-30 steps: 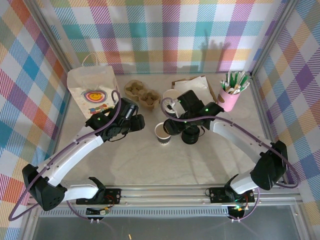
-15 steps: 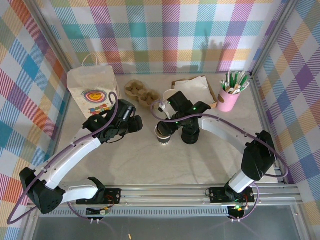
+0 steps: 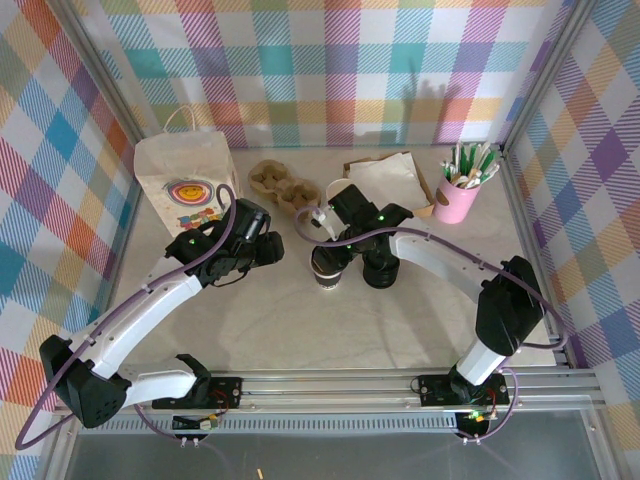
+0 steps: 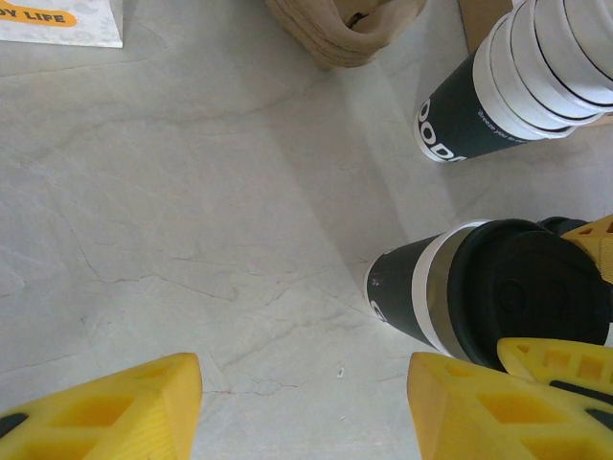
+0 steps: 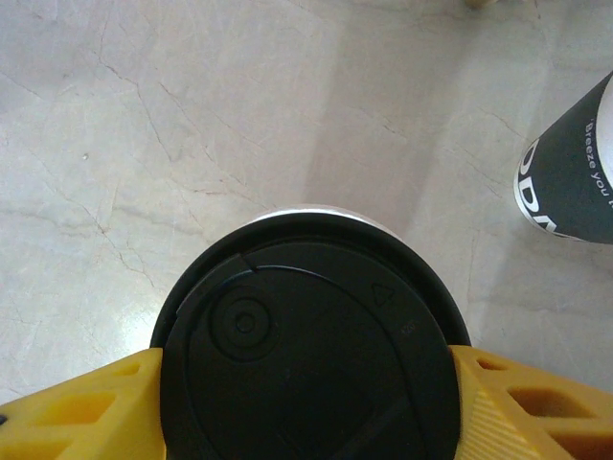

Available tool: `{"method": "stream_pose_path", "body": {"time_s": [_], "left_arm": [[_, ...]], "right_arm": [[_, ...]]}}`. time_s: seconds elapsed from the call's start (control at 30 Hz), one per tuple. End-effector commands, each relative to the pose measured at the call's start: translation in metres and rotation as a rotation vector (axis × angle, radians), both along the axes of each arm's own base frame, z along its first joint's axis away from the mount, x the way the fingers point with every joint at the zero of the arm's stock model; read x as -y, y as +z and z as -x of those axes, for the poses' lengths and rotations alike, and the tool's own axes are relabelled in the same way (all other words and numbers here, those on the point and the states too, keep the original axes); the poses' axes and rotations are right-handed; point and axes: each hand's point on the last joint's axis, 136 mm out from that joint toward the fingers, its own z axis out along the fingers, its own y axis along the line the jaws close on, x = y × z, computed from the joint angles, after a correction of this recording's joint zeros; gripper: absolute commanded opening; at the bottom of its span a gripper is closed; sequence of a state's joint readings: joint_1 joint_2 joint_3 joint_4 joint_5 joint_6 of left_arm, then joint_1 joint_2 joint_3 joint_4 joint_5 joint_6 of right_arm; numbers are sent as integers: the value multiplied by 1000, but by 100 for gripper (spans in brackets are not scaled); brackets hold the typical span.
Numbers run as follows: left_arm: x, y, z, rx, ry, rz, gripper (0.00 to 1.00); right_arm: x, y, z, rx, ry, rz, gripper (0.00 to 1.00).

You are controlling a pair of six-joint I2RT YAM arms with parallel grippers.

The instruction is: Pack the takeout coffee

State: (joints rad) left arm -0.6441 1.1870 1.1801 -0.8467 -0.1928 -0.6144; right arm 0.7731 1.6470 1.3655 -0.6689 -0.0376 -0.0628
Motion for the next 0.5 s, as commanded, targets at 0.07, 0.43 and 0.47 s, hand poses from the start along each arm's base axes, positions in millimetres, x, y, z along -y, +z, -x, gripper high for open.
{"method": "stream_pose_path", "body": {"time_s": [0.07, 0.43, 0.47], "left_arm": [[-6, 1, 2, 3, 20, 9, 59], [-9, 0, 2, 3, 26, 9, 59], [-9, 0, 3, 2, 26, 9, 59]], "right_arm": [[-13, 9, -6, 40, 35, -29, 61], [-17, 2, -8, 34, 40, -23, 61], [-18, 1, -9, 34, 39, -21, 61]]}}
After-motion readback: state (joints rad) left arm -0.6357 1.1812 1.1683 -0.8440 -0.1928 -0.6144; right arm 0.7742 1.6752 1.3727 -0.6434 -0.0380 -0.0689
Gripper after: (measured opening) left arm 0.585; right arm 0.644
